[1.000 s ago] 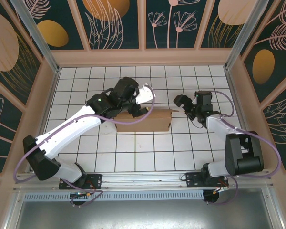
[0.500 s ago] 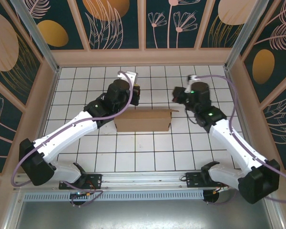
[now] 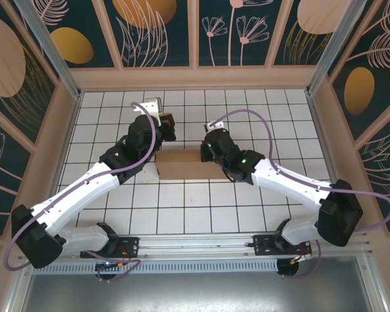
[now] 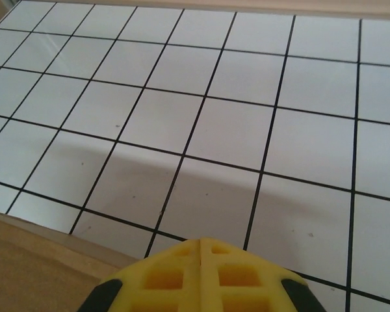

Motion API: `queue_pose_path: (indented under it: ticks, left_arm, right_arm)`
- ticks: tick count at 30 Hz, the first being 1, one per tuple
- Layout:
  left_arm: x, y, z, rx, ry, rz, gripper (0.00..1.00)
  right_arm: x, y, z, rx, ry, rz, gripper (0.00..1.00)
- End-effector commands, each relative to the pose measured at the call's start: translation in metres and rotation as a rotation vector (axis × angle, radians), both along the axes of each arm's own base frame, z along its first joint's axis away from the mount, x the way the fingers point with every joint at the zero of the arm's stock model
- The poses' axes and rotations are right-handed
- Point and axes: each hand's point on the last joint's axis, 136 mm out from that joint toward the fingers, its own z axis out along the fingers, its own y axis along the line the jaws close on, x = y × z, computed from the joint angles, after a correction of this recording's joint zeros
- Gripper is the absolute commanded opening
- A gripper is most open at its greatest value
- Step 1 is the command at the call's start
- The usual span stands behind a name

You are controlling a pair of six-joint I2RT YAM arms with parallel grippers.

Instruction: Fold the paper box

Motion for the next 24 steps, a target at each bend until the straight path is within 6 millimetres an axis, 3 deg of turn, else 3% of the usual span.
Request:
queue_pose_path:
  ticks: [1,9,16,24]
  left_arm:
    - [-0.001,-0.005,-0.008,-0.063,0.015,-0.020,0.00]
    - [-0.005,-0.027,-0.039,-0.112,0.103,-0.101,0.00]
    - [-0.017,-0.049,-0.090,-0.233,0.231,-0.191,0.00]
    - [-0.023,-0.034,-0.133,-0.193,0.264,-0.140,0.00]
  right_arm:
    - [-0.007,-0.008,-0.015,-0.059,-0.057,-0.067,0.00]
    - [-0.022,-0.016,-0.073,-0.147,0.013,-0.112,0.00]
    - [-0.022,-0.009,-0.075,-0.083,0.043,-0.126,0.00]
    - [-0.029,-0.007,-0.079,-0.051,0.058,-0.110,0.00]
